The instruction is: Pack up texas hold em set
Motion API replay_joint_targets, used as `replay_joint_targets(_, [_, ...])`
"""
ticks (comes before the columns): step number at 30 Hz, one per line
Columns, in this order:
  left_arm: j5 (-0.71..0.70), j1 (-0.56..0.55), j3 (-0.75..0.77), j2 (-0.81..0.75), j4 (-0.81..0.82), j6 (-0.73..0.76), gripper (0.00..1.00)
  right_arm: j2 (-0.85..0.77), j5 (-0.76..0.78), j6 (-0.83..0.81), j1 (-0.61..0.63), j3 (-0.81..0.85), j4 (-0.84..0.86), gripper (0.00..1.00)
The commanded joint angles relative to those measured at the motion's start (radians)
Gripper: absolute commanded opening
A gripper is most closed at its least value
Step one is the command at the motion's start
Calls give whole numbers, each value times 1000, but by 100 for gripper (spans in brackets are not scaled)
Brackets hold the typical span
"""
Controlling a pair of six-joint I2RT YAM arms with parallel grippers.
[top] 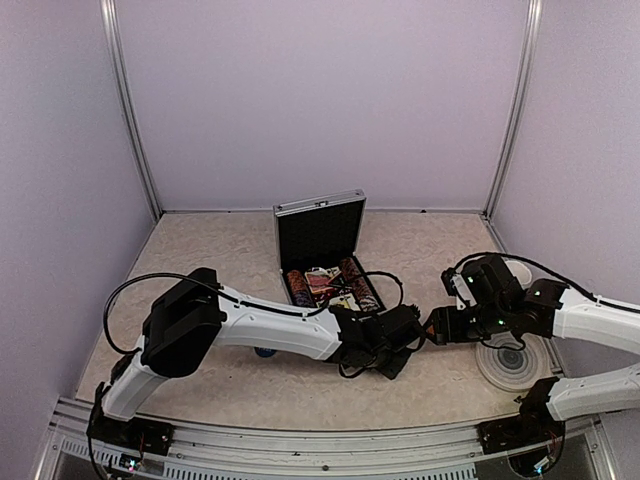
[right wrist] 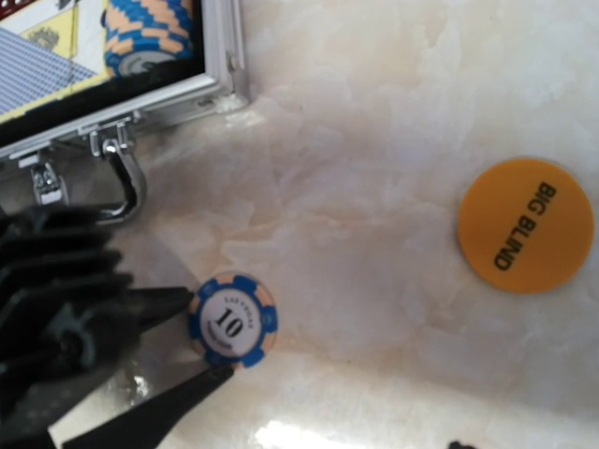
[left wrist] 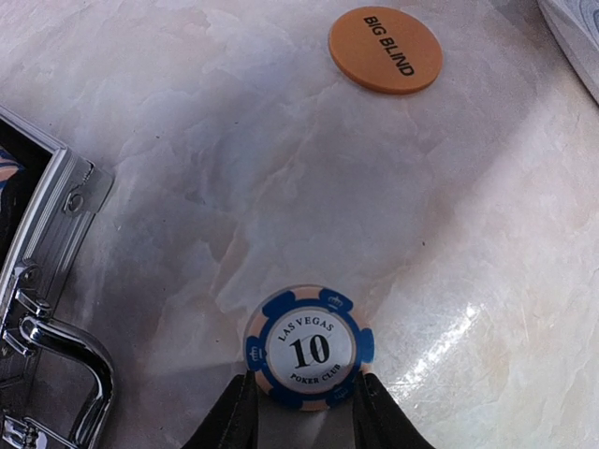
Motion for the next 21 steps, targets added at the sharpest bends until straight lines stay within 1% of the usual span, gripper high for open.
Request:
replay_joint_targets(1, [132, 1, -95, 110, -272, -17, 35, 1, 0, -8, 6, 17, -2, 66])
replay_joint_targets(14, [48, 3, -97, -34, -251, -28, 35, -18, 1, -1, 6, -3, 0, 66])
replay_joint_targets(15, [52, 3, -96, -43, -250, -26, 36, -17, 0, 0, 6, -1, 0, 66])
replay_joint_targets(17, [65, 3, -95, -46, -244, -16, 44, -17, 0, 2, 7, -1, 1, 66])
replay_joint_targets(18, [66, 4, -90, -44, -248, -12, 45, -17, 0, 3, 6, -3, 4, 66])
replay_joint_targets(21, [71, 4, -76, -29, -264, -8, 45, -16, 0, 4, 8, -6, 8, 66])
